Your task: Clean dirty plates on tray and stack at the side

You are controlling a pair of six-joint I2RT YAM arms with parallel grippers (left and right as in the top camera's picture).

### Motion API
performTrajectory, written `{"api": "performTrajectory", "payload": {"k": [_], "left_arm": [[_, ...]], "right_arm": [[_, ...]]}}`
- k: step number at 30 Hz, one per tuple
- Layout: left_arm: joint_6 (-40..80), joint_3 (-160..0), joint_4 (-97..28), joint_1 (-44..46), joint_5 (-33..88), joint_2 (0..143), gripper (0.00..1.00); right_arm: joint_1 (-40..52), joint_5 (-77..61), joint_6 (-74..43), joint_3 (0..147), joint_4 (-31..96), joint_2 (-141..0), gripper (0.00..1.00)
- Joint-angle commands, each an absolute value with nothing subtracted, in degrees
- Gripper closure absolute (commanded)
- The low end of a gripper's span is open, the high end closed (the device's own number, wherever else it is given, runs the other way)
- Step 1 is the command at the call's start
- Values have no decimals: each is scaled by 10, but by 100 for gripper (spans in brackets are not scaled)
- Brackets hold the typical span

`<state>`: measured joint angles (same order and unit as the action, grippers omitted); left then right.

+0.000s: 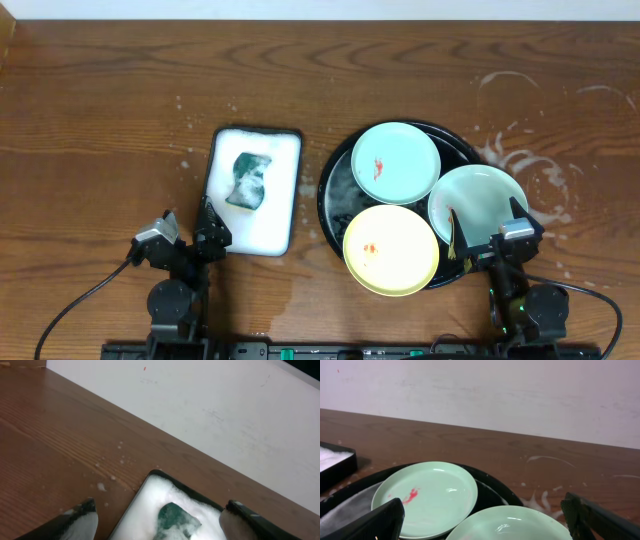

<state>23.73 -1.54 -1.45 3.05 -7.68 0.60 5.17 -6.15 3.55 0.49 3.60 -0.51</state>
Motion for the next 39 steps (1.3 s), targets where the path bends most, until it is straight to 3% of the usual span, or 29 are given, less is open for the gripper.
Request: {"api": "performTrajectory", "payload": {"k": [1, 33, 39], "left_arm": [[231, -2, -32, 28, -82, 3, 18], [231, -2, -17, 28, -82, 3, 18], [232, -2, 8, 28, -52, 3, 18]], "right_arm": [[57, -58, 35, 3, 37, -6, 1], [57, -58, 35, 3, 37, -6, 1], [57, -116, 34, 3, 22, -6, 1]]}}
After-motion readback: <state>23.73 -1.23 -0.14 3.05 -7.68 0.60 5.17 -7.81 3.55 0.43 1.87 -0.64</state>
